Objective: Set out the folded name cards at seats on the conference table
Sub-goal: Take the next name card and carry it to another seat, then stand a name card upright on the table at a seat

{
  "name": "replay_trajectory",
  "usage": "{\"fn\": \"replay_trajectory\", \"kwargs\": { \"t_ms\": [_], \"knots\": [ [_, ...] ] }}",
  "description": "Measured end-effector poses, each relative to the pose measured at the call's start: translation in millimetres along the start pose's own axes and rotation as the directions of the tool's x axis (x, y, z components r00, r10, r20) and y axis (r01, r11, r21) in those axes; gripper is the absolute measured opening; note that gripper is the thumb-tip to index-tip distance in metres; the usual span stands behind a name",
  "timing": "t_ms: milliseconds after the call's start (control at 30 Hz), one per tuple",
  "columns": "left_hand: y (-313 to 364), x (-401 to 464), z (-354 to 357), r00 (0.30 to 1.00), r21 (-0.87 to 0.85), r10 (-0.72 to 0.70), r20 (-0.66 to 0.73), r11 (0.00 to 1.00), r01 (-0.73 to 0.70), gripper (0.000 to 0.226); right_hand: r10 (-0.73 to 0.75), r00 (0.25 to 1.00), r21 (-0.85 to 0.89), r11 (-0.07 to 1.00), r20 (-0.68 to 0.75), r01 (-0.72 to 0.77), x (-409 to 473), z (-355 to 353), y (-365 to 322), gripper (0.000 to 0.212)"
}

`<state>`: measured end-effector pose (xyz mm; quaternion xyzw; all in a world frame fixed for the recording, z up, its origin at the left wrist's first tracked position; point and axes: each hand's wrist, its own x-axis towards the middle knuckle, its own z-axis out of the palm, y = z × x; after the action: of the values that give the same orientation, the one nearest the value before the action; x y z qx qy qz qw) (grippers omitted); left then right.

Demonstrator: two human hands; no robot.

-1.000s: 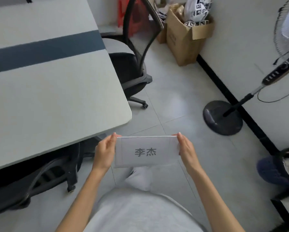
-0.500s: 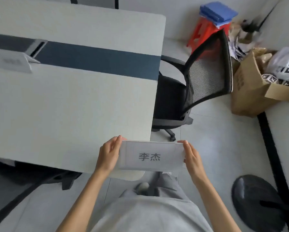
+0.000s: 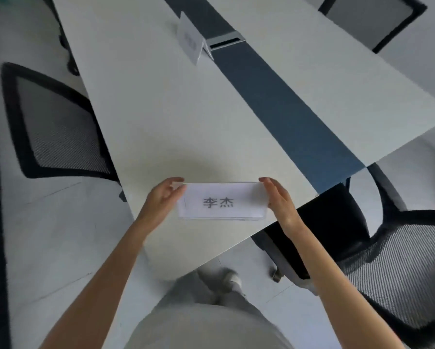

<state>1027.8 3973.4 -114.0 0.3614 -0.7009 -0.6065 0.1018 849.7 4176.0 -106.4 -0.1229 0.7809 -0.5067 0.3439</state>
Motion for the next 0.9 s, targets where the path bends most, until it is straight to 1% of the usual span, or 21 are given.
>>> {"fn": "replay_trajectory", "kwargs": {
  "t_ms": [33,100,167,233,400,667,733,800,833,900],
  "knots": [
    [0,2,0,1.0,0.006,0.0,-0.008,1.0,0.0,0.032,-0.004,0.999,-0.013,1.0,0.052,0.004,15,-2,-4,0.051],
    [0,10,0,1.0,0.024,0.0,-0.024,1.0,0.0,0.035,-0.032,0.992,-0.106,0.993,0.118,0.045,44,-2,-11,0.044],
    [-2,19,3,0.998,0.051,-0.012,-0.061,0.999,0.015,0.039,-0.06,0.986,-0.218,0.971,0.156,0.094,69,2,-17,0.049],
    [-6,30,4,0.995,0.066,-0.026,-0.1,0.997,0.033,0.045,-0.089,0.981,-0.285,0.949,0.172,0.136,87,7,-25,0.053],
    [-15,53,2,0.985,0.081,-0.036,-0.17,0.995,0.051,0.039,-0.118,0.977,-0.353,0.919,0.179,0.176,116,21,-31,0.052],
    [-28,68,-1,0.99,0.064,-0.01,-0.144,0.998,0.02,0.033,-0.082,0.985,-0.378,0.916,0.154,0.135,126,25,-28,0.05],
    [-34,70,-3,0.985,0.159,0.034,-0.17,0.987,-0.007,0.038,-0.076,0.985,-0.418,0.898,0.157,0.136,125,24,-29,0.055],
    [-38,69,-4,0.977,0.288,0.09,-0.195,0.957,-0.031,0.048,-0.13,0.977,-0.467,0.863,0.167,0.195,124,21,-29,0.063],
    [-37,69,-4,0.975,0.318,0.105,-0.198,0.947,-0.037,0.052,-0.172,0.97,-0.473,0.849,0.174,0.236,124,20,-30,0.066],
    [-30,68,-4,0.971,0.317,0.129,-0.2,0.946,-0.06,0.047,-0.236,0.954,-0.444,0.846,0.186,0.295,126,18,-31,0.062]
  ]
}}
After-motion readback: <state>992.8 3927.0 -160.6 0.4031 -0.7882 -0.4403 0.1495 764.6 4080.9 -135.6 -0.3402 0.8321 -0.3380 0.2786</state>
